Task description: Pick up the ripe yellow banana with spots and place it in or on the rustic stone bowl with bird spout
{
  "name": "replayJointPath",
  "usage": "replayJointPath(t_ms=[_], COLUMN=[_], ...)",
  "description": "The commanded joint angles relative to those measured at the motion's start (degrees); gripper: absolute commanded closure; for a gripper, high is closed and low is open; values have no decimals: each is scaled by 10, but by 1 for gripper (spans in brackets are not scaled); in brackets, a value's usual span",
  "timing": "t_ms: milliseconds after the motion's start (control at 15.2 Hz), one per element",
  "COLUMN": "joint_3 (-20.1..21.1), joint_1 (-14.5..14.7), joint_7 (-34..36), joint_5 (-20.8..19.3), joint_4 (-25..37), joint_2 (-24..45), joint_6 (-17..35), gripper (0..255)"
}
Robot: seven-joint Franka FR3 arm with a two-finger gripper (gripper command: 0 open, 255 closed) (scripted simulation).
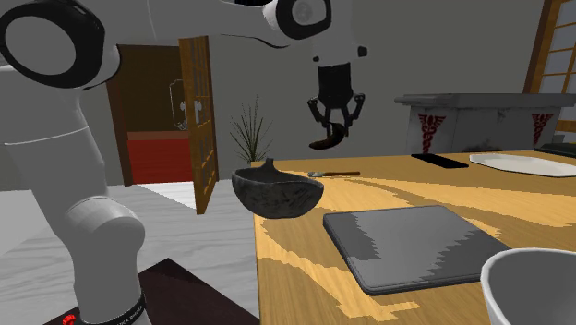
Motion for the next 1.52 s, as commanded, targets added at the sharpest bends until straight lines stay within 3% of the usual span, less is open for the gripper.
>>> replayJointPath(t_ms=[0,594,990,1452], joint_3=[-1,-10,3,9], joint_1=[0,0,-21,-63], joint_7=[-1,-9,-16,-43], joint_5=[2,21,-45,-100], joint_4=[18,113,13,-61], joint_2=[3,35,-87,-204], joint_6=[-15,-84,-88,-116], gripper=[255,255,255,255])
